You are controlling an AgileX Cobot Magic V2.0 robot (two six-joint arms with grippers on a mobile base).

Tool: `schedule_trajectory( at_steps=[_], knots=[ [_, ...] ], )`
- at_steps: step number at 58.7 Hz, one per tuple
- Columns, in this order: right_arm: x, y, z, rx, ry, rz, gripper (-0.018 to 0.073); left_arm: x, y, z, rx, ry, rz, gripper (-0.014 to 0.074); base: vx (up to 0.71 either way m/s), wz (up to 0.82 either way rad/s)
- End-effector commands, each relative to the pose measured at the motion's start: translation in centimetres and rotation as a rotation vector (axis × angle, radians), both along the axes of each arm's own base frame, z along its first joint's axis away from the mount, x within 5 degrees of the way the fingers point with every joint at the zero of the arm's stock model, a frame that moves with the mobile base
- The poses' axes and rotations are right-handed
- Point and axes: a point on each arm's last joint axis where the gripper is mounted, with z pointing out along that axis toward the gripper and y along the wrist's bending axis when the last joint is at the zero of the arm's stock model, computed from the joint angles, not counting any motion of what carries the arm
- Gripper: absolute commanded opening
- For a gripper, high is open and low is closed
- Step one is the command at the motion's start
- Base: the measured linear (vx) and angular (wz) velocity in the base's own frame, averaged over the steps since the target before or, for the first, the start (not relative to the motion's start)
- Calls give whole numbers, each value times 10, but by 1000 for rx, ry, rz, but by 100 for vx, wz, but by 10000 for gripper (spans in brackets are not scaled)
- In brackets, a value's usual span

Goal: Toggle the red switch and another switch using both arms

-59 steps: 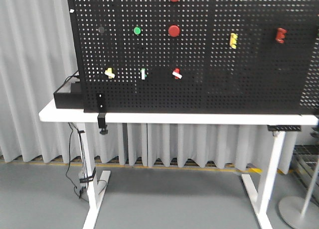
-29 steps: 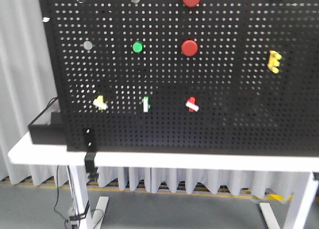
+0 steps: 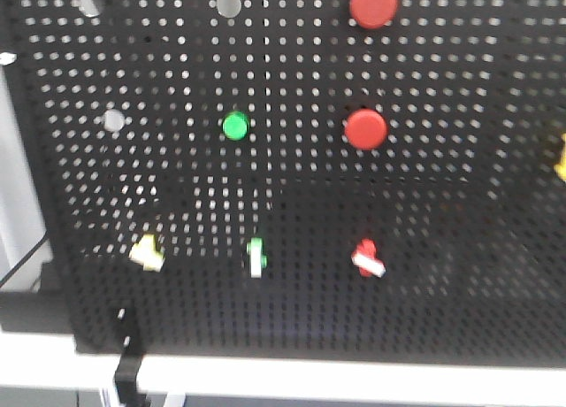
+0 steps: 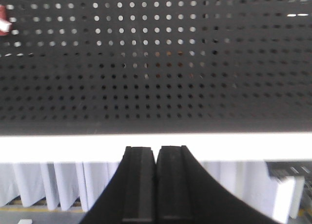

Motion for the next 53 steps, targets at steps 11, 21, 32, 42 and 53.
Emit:
schedule_trajectory(
  at_steps=[11, 21, 32, 42, 53],
  knots=[
    [-1, 0, 6, -11, -85, 2, -6, 0, 0, 1, -23, -72, 4, 3, 29, 2],
    [-1, 0, 6, -11, -85, 2, -6, 0, 0, 1, -23, -72, 4, 3, 21, -4],
    [-1, 0, 6, -11, -85, 2, -6, 0, 0, 1, -23, -72, 4, 3, 13, -5],
    [-1, 0, 6, -11, -85, 2, -6, 0, 0, 1, -23, -72, 4, 3, 6, -2],
    [-1, 0, 6, -11, -85, 2, -6, 0, 0, 1, -23, -72, 4, 3, 1, -1]
  ],
)
